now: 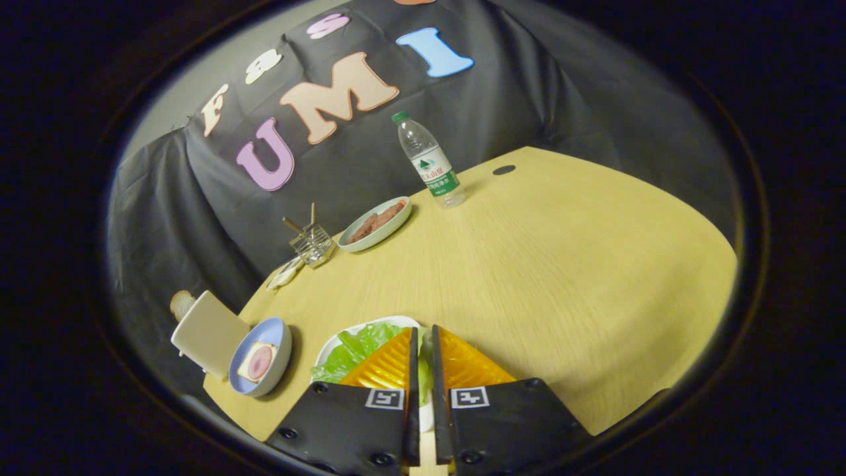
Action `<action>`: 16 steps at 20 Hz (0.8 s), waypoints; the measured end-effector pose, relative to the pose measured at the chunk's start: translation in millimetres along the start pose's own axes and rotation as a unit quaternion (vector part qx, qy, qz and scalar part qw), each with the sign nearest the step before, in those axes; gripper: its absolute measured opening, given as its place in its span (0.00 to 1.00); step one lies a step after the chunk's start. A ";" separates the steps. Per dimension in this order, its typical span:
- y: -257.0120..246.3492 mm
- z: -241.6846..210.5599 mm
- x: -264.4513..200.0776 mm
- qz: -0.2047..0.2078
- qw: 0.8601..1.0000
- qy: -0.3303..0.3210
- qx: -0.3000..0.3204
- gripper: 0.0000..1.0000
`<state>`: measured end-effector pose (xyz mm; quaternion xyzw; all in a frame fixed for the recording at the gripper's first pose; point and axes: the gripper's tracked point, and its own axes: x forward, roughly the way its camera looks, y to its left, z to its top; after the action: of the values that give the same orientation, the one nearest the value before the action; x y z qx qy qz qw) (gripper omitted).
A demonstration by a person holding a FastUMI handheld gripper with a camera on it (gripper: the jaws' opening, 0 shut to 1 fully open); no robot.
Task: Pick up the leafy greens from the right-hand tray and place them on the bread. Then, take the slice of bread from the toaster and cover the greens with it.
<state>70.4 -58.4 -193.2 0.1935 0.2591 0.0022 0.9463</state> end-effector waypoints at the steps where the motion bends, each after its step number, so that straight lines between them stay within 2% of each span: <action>1: 1.9 4.0 0.5 0.005 1.000 -0.007 0.002 0.09; 8: 35.7 36.8 -23.4 0.067 0.995 -0.064 0.040 0.03; 16: 98.5 60.7 -47.5 0.106 0.987 -0.117 0.016 0.03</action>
<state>68.5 5.6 -85.8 0.2342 0.1245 0.0756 0.9612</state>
